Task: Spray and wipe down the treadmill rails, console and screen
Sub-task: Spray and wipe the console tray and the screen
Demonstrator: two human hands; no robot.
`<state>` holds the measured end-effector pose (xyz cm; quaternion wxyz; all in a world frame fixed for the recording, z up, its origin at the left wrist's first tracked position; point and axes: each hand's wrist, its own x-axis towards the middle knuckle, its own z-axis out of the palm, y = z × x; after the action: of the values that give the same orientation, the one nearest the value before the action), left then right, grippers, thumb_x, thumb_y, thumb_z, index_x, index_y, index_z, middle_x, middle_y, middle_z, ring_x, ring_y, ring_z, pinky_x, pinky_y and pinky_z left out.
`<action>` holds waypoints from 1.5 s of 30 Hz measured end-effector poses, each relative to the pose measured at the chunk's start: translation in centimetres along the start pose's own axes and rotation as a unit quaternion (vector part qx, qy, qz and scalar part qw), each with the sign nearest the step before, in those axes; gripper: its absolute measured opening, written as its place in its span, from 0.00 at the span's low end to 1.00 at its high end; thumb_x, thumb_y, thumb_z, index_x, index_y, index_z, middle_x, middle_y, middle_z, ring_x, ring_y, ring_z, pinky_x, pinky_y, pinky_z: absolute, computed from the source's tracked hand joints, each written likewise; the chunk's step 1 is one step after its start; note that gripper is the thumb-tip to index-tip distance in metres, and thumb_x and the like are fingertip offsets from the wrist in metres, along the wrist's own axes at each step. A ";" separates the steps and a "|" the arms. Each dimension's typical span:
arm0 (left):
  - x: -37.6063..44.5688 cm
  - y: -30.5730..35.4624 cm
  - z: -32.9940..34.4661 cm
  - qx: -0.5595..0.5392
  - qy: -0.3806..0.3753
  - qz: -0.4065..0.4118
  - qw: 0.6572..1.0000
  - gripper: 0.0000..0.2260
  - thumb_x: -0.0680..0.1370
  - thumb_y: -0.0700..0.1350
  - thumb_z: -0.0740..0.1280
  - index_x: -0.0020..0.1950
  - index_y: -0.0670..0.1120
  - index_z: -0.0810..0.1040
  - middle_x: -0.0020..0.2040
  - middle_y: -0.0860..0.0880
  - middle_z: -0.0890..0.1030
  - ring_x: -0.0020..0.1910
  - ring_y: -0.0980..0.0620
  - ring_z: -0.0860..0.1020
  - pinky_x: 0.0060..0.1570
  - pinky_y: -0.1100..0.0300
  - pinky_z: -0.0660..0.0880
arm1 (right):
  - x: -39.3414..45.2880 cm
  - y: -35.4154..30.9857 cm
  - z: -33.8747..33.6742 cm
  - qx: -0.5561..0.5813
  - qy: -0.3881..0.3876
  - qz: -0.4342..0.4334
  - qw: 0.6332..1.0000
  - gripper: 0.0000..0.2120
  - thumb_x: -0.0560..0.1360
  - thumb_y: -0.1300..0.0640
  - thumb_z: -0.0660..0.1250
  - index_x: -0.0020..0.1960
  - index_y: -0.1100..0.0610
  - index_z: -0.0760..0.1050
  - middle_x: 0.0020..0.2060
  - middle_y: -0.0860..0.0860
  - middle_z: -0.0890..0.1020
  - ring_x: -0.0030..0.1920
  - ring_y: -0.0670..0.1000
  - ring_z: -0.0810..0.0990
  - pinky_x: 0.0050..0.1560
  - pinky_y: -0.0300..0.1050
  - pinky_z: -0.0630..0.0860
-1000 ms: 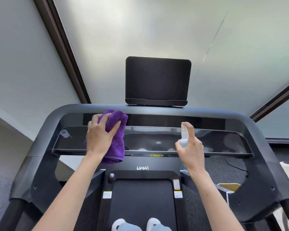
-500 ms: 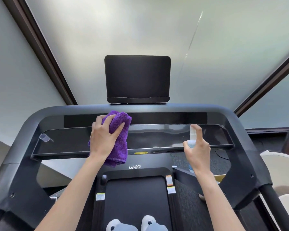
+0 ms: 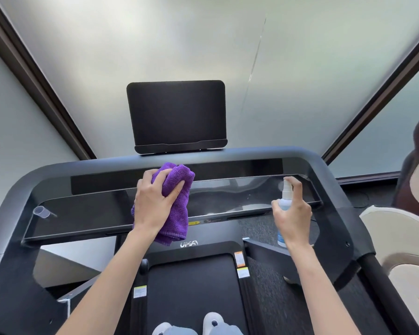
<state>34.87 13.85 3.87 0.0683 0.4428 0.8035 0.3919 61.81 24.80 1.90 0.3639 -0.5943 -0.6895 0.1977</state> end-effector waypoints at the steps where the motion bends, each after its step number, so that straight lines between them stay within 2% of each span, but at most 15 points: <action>1: 0.0 0.2 0.3 -0.002 -0.004 0.004 1.000 0.17 0.76 0.56 0.68 0.61 0.50 0.78 0.58 0.48 0.74 0.56 0.46 0.72 0.52 0.52 0.71 | 0.0 0.2 0.0 0.001 0.009 0.000 1.000 0.28 0.71 0.67 0.68 0.62 0.45 0.63 0.28 0.52 0.73 0.28 0.52 0.73 0.36 0.44 0.67; 4: -0.1 0.4 0.8 -0.004 -0.012 0.013 1.000 0.17 0.76 0.56 0.68 0.61 0.50 0.78 0.58 0.48 0.74 0.55 0.46 0.72 0.54 0.52 0.71 | -0.1 0.7 -0.2 -0.011 0.013 0.003 1.000 0.28 0.71 0.68 0.67 0.62 0.45 0.63 0.27 0.50 0.71 0.28 0.51 0.72 0.36 0.45 0.67; 6: -0.1 0.7 1.1 -0.004 -0.016 0.015 1.000 0.17 0.76 0.56 0.67 0.62 0.50 0.78 0.58 0.48 0.74 0.55 0.46 0.72 0.53 0.53 0.71 | -0.2 1.1 -0.5 -0.016 0.015 0.011 1.000 0.28 0.71 0.68 0.67 0.64 0.46 0.63 0.28 0.50 0.72 0.29 0.55 0.73 0.36 0.46 0.68; 9: 0.2 1.0 1.5 -0.004 -0.018 0.022 1.000 0.17 0.76 0.57 0.67 0.62 0.50 0.78 0.58 0.48 0.74 0.55 0.47 0.72 0.52 0.54 0.70 | 0.0 1.9 -1.3 -0.013 0.048 0.005 0.999 0.29 0.72 0.68 0.67 0.66 0.47 0.63 0.32 0.53 0.75 0.33 0.59 0.75 0.36 0.47 0.69; 13: 0.3 1.5 2.0 -0.008 -0.023 0.024 0.999 0.18 0.76 0.57 0.67 0.62 0.50 0.78 0.58 0.48 0.74 0.55 0.47 0.72 0.51 0.54 0.70 | 0.9 2.9 -2.1 -0.039 0.078 0.018 0.996 0.29 0.72 0.68 0.67 0.67 0.48 0.63 0.36 0.55 0.76 0.35 0.59 0.73 0.38 0.48 0.69; 16: 0.2 2.1 2.6 -0.013 -0.033 0.028 0.999 0.18 0.76 0.57 0.67 0.62 0.50 0.78 0.58 0.49 0.74 0.56 0.48 0.72 0.52 0.54 0.71 | 2.0 3.5 -2.2 -0.055 0.077 0.024 0.995 0.27 0.72 0.69 0.66 0.67 0.52 0.65 0.35 0.54 0.74 0.35 0.59 0.70 0.39 0.49 0.68; 19: 0.2 2.5 3.1 -0.016 -0.045 0.036 0.998 0.17 0.76 0.56 0.67 0.62 0.50 0.78 0.58 0.49 0.74 0.56 0.48 0.71 0.53 0.52 0.72 | 3.2 4.1 -2.4 -0.036 0.097 0.066 0.992 0.23 0.72 0.68 0.66 0.65 0.56 0.68 0.34 0.56 0.74 0.34 0.59 0.71 0.39 0.48 0.67; 23: 0.2 2.5 3.5 -0.012 -0.052 0.045 0.998 0.16 0.76 0.56 0.67 0.61 0.51 0.78 0.58 0.50 0.74 0.56 0.49 0.71 0.50 0.56 0.68 | 3.7 5.0 -3.4 -0.026 0.141 0.086 0.986 0.24 0.72 0.66 0.66 0.64 0.50 0.65 0.37 0.55 0.75 0.35 0.57 0.69 0.39 0.46 0.64; 26: 0.1 2.3 3.4 -0.006 -0.049 0.045 0.998 0.16 0.76 0.55 0.68 0.61 0.50 0.78 0.58 0.50 0.74 0.56 0.48 0.71 0.50 0.56 0.68 | 3.5 4.8 -3.4 -0.032 0.090 0.094 0.991 0.25 0.72 0.65 0.65 0.64 0.48 0.64 0.37 0.58 0.76 0.37 0.60 0.72 0.39 0.49 0.70; 29: 0.0 1.6 2.8 -0.007 -0.037 0.039 0.999 0.16 0.76 0.55 0.68 0.61 0.50 0.78 0.58 0.50 0.74 0.55 0.48 0.71 0.51 0.55 0.69 | 2.6 3.0 -2.4 -0.011 0.055 0.054 0.997 0.27 0.71 0.66 0.65 0.65 0.47 0.64 0.37 0.57 0.77 0.37 0.63 0.75 0.39 0.50 0.71; 32: -0.2 0.4 1.7 0.006 -0.020 0.027 0.999 0.16 0.76 0.56 0.68 0.61 0.51 0.78 0.59 0.50 0.74 0.55 0.48 0.71 0.51 0.54 0.70 | 1.4 0.3 -0.3 0.029 -0.009 0.015 0.999 0.29 0.72 0.66 0.66 0.66 0.44 0.64 0.32 0.53 0.76 0.32 0.59 0.76 0.35 0.49 0.74; 36: -0.5 -2.0 -0.6 0.028 0.005 0.000 1.000 0.17 0.76 0.56 0.68 0.62 0.51 0.78 0.59 0.50 0.74 0.55 0.47 0.71 0.53 0.50 0.72 | -0.3 -4.2 3.9 0.066 -0.090 -0.053 0.992 0.29 0.73 0.66 0.67 0.68 0.45 0.65 0.29 0.47 0.73 0.29 0.50 0.73 0.36 0.48 0.74; 39: -0.5 -4.1 -2.8 0.050 0.029 -0.017 0.998 0.17 0.76 0.57 0.68 0.62 0.52 0.77 0.60 0.49 0.74 0.55 0.46 0.72 0.53 0.50 0.72 | -1.2 -7.5 6.7 0.086 -0.138 -0.085 0.983 0.29 0.74 0.65 0.67 0.69 0.44 0.64 0.30 0.51 0.74 0.31 0.52 0.73 0.38 0.49 0.75; 45: 0.5 -9.0 -6.1 0.105 0.074 -0.025 0.991 0.17 0.76 0.57 0.68 0.63 0.53 0.77 0.60 0.48 0.74 0.54 0.44 0.73 0.53 0.47 0.73 | -2.1 -12.3 11.1 0.105 -0.183 -0.143 0.967 0.31 0.74 0.65 0.68 0.68 0.42 0.60 0.28 0.46 0.70 0.29 0.51 0.70 0.39 0.53 0.78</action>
<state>25.90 8.04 1.96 -0.0285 0.3969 0.8540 0.3351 45.39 21.89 2.71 0.3159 -0.4017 -0.7978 0.3201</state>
